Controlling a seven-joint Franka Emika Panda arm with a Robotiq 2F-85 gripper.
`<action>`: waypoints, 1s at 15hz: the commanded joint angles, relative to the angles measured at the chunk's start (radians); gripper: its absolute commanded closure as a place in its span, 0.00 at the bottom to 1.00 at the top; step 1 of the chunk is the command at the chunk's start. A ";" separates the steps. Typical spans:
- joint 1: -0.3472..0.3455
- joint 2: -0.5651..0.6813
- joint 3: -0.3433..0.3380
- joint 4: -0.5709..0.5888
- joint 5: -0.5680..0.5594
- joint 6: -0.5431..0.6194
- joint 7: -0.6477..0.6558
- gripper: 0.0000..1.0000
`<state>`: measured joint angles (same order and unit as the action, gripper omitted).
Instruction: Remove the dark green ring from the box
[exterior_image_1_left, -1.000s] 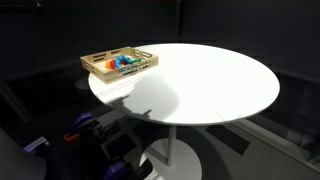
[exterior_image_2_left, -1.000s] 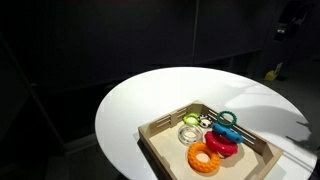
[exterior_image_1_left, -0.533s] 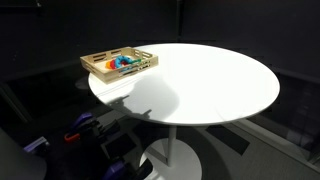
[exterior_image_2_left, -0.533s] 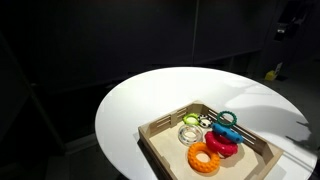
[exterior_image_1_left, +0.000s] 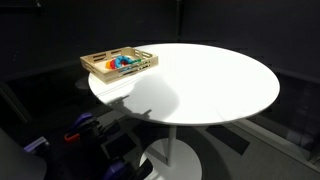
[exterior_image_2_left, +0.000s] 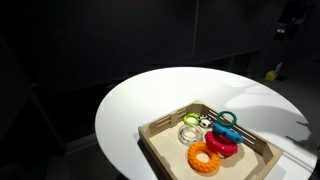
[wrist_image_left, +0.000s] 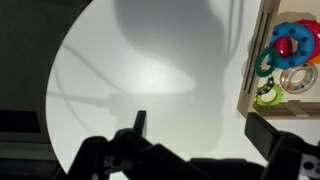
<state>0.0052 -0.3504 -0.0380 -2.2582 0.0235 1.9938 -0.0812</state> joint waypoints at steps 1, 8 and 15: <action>-0.003 0.000 0.003 0.002 0.001 -0.003 -0.001 0.00; 0.010 0.024 0.020 0.041 0.008 -0.003 0.001 0.00; 0.061 0.083 0.087 0.116 -0.005 0.005 0.012 0.00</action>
<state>0.0482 -0.3164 0.0221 -2.2030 0.0235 2.0012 -0.0795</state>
